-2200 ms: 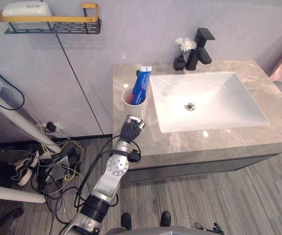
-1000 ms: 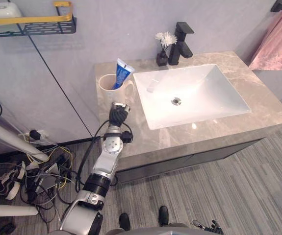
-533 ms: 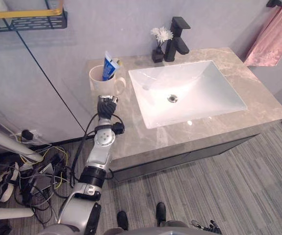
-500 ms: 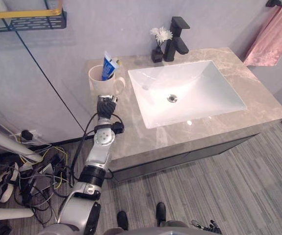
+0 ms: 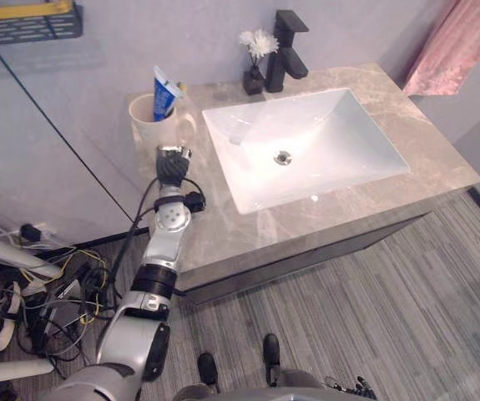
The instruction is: Organize washtable
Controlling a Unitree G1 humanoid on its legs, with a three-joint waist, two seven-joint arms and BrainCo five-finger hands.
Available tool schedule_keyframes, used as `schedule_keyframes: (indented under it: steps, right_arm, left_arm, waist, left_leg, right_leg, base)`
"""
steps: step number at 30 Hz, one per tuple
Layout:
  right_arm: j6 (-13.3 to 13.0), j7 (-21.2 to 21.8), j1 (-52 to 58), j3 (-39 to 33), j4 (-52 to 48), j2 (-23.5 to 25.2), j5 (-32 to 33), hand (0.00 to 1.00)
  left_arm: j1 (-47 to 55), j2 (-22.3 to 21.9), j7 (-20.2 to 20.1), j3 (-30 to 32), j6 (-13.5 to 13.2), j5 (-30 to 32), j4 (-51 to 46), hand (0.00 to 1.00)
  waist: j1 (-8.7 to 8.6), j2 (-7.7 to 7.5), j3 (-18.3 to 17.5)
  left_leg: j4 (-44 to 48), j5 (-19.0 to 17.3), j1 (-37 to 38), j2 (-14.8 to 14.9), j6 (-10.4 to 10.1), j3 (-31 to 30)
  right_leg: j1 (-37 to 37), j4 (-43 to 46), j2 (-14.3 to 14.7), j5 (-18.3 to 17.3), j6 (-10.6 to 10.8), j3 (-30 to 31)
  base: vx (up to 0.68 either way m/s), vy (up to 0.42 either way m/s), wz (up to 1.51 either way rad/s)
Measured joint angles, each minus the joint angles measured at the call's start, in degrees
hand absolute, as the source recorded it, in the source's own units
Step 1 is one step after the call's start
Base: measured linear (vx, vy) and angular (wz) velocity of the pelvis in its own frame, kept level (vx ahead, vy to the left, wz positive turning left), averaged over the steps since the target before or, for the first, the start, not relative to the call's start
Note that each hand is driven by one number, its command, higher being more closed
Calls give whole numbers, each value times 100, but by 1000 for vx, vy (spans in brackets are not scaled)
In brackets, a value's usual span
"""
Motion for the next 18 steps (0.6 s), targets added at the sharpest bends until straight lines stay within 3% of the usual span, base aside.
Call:
schedule_keyframes:
  steps: [18]
  right_arm:
    - [-58, 80, 51, 4, -9, 18, 3, 0]
  left_arm:
    - [-719, 428, -24, -190, 49, 100, 356, 100]
  waist:
    - [-87, -2, 166]
  left_leg:
    - [28, -18, -188, -10, -1, 248]
  right_leg:
    - [-296, 11, 17, 99, 31, 303]
  base:
    - [0, 1, -7]
